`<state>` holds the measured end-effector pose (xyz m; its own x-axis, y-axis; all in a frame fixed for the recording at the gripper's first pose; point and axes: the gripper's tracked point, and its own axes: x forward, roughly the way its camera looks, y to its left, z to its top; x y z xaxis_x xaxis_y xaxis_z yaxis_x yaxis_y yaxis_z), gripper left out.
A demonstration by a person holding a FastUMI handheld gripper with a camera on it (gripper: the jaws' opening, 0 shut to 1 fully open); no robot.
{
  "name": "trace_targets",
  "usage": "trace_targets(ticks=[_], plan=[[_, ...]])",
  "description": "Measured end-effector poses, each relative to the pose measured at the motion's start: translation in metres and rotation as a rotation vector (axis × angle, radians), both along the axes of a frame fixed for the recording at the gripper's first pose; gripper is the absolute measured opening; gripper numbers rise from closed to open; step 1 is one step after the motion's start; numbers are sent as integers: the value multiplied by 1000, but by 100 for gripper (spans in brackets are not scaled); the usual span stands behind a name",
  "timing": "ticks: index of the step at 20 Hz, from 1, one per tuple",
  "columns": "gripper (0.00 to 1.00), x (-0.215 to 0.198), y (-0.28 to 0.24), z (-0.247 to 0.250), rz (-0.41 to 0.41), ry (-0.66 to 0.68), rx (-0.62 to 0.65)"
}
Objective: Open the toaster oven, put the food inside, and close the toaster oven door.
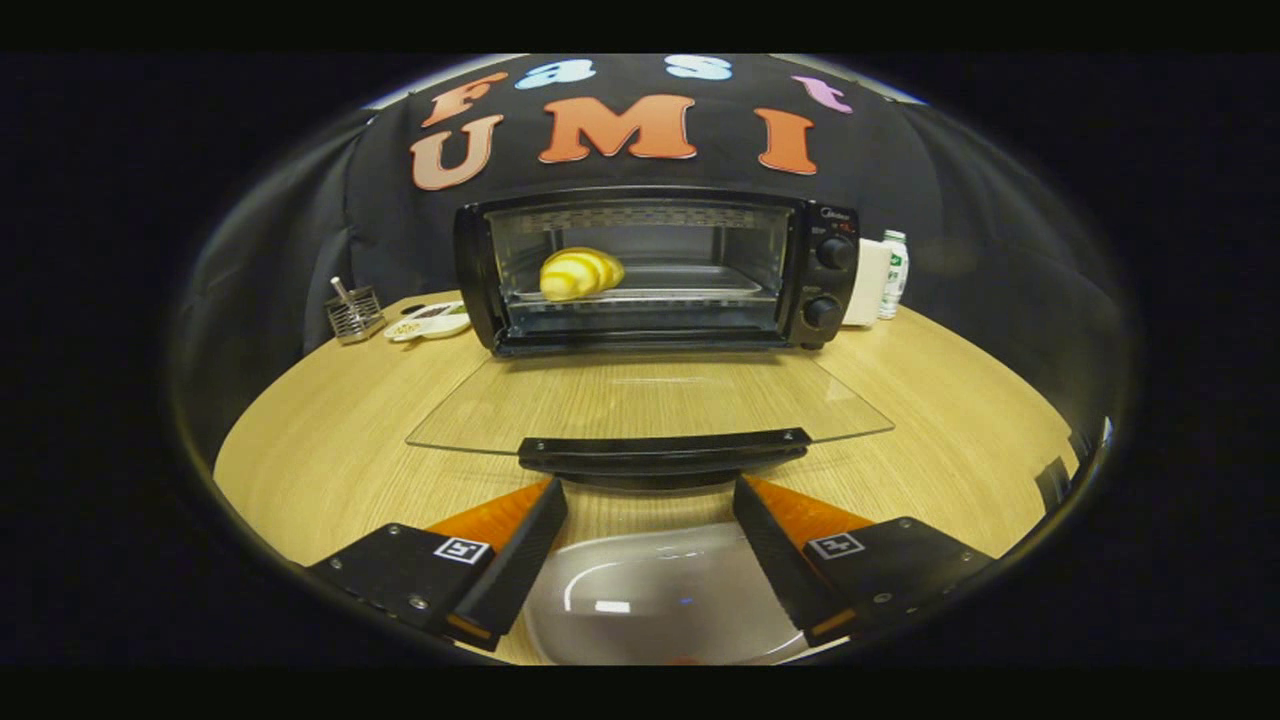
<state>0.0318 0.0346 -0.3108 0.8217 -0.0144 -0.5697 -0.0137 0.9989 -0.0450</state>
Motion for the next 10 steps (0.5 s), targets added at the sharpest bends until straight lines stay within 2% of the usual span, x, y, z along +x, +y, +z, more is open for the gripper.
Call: trace_targets(ticks=[10], plan=[[100,4,-1,41,-14,-76,3]])
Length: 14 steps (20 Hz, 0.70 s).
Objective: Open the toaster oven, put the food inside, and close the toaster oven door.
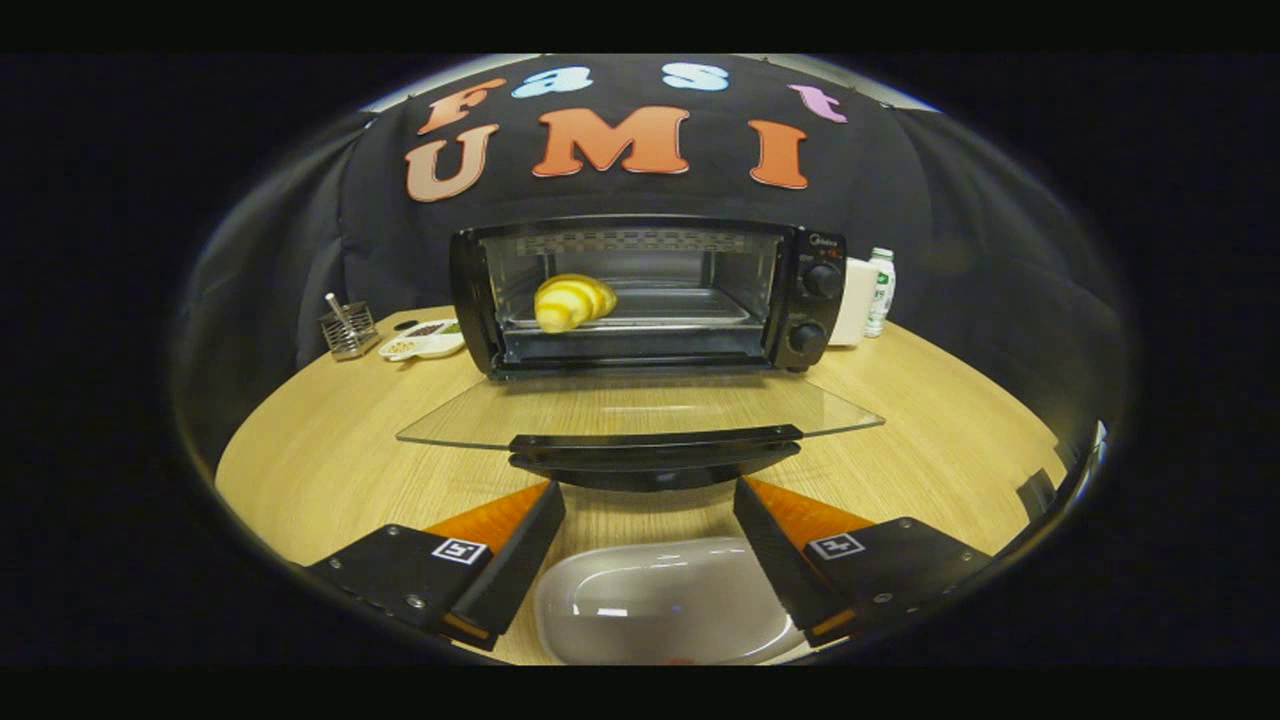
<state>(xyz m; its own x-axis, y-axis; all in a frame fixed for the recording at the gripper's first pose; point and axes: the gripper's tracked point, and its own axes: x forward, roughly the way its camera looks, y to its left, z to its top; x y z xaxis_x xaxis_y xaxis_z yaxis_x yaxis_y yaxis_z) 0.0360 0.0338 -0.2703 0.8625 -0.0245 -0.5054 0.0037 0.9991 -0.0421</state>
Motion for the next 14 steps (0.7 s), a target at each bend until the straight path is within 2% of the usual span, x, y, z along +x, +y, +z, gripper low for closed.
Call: trace_targets(ticks=[9,14], plan=[[100,27,10,44,19,-82,61],[100,48,13,61,21,-118,43]])
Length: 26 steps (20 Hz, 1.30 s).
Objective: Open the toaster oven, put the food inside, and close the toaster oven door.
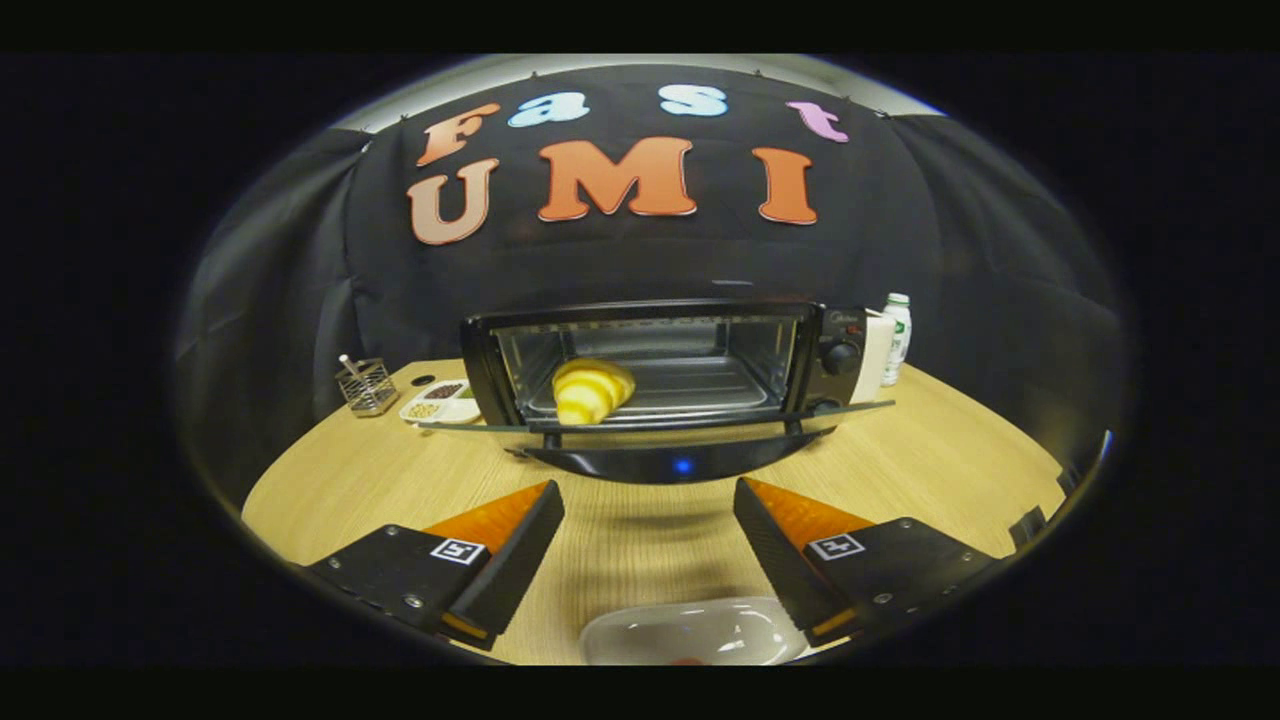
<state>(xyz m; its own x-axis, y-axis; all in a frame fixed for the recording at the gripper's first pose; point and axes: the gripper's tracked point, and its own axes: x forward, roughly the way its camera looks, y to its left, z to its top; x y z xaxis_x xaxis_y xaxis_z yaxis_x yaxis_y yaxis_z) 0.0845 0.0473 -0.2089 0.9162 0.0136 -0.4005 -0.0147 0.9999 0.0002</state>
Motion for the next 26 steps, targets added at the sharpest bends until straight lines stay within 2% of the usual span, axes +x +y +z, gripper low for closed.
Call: trace_targets(ticks=[18,23,26], plan=[[100,87,-11,54,-60,-149,-84],[100,79,-22,75,-57,-193,-114],[100,63,-37,104,-52,-233,-156]])
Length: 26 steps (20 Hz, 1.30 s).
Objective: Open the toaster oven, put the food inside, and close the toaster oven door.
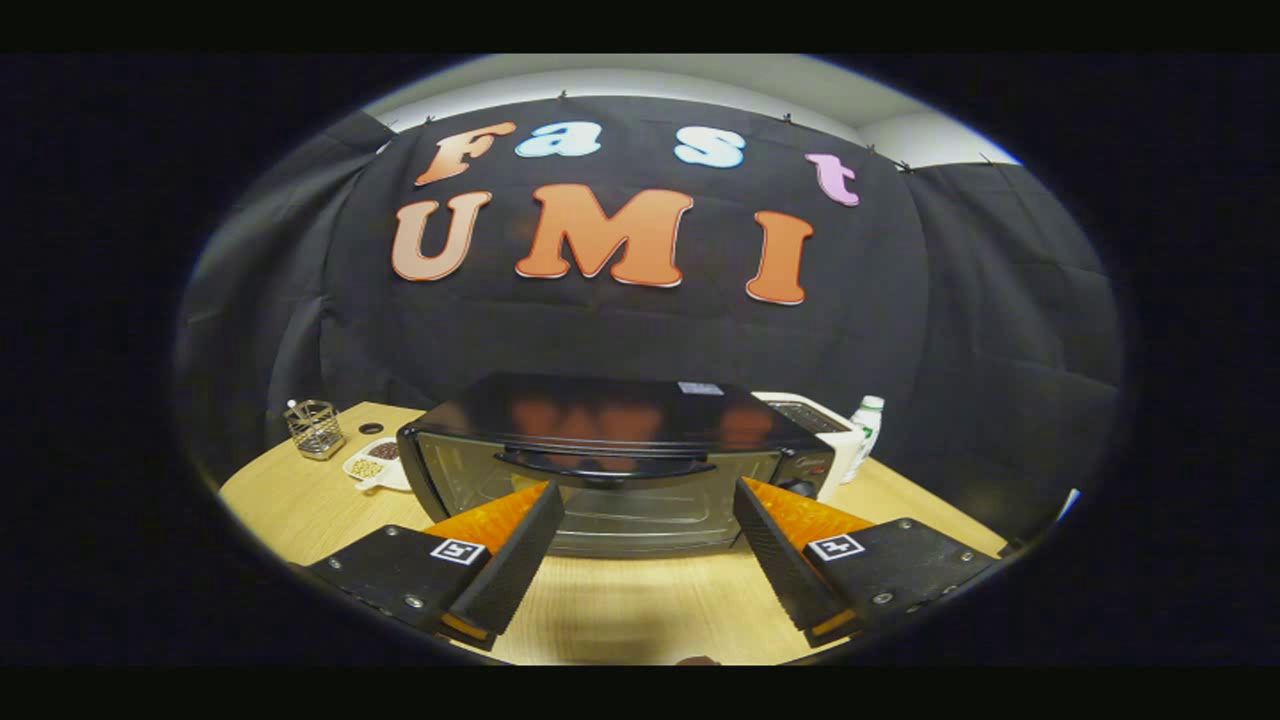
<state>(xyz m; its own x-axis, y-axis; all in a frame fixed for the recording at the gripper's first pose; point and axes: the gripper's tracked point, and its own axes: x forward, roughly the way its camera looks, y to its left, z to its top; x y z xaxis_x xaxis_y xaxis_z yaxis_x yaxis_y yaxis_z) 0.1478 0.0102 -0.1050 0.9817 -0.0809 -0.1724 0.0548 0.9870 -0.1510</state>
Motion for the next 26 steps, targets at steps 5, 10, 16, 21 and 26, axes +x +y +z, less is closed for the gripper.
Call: trace_targets(ticks=[5,10,16,21,26], plan=[[99,-37,-33,52,13,-58,-36],[99,-77,-71,86,-3,-90,-49],[100,-111,-90,104,18,-131,78],[99,-117,-104,106,44,-143,120],[99,-86,-121,103,30,-178,136]])
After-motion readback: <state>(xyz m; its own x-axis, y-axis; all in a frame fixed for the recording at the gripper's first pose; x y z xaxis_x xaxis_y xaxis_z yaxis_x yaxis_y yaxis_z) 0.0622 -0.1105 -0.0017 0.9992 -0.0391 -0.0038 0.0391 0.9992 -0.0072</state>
